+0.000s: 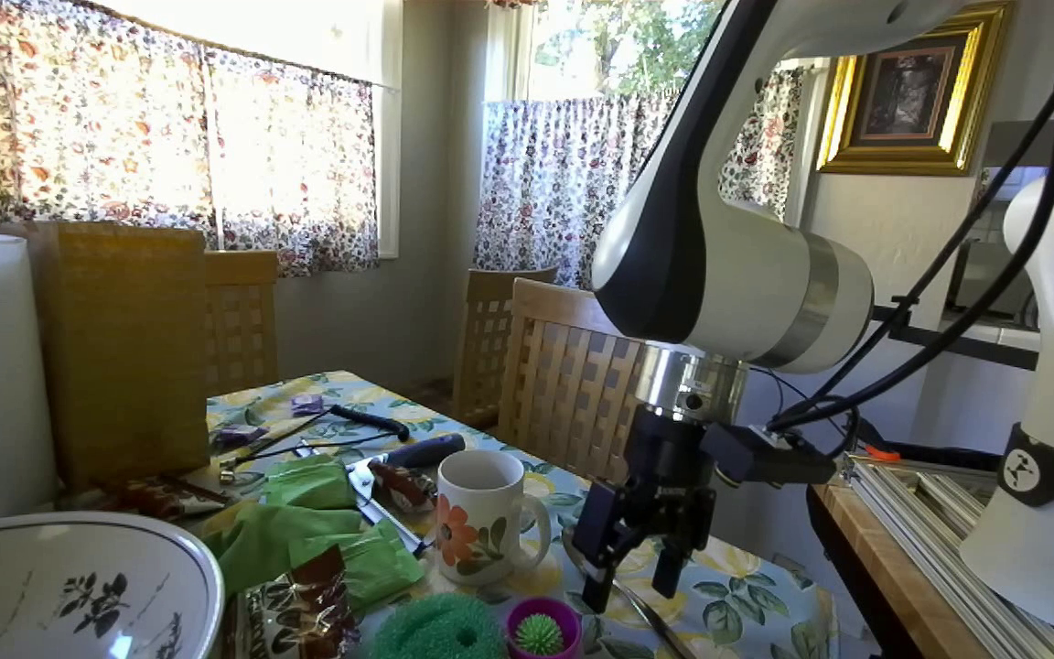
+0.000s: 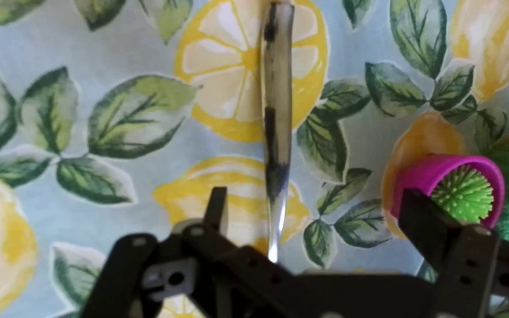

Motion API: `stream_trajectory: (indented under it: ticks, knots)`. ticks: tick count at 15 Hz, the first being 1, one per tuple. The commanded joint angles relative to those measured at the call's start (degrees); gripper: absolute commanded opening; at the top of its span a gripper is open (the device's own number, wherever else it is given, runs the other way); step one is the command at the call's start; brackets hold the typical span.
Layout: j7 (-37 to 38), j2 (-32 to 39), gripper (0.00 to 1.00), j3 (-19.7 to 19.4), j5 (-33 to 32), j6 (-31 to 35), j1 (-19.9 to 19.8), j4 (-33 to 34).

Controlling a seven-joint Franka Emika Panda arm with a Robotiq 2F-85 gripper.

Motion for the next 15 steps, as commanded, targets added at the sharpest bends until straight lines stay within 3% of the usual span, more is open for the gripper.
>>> stream_trajectory:
  ticks: [1, 7, 10, 15]
  knots:
    - [2.61, 2.79, 1.0, -0.17, -1.67, 1.96, 0.9, 1.76]
    - [4.5, 4.52, 1.0, -0.2, -3.06, 2.79, 1.32, 2.6]
    - [5.22, 4.2, 0.73, -0.17, -3.48, 2.97, 1.35, 2.7]
    - [5.46, 4.02, 0.39, -0.19, -3.37, 3.12, 1.38, 2.91]
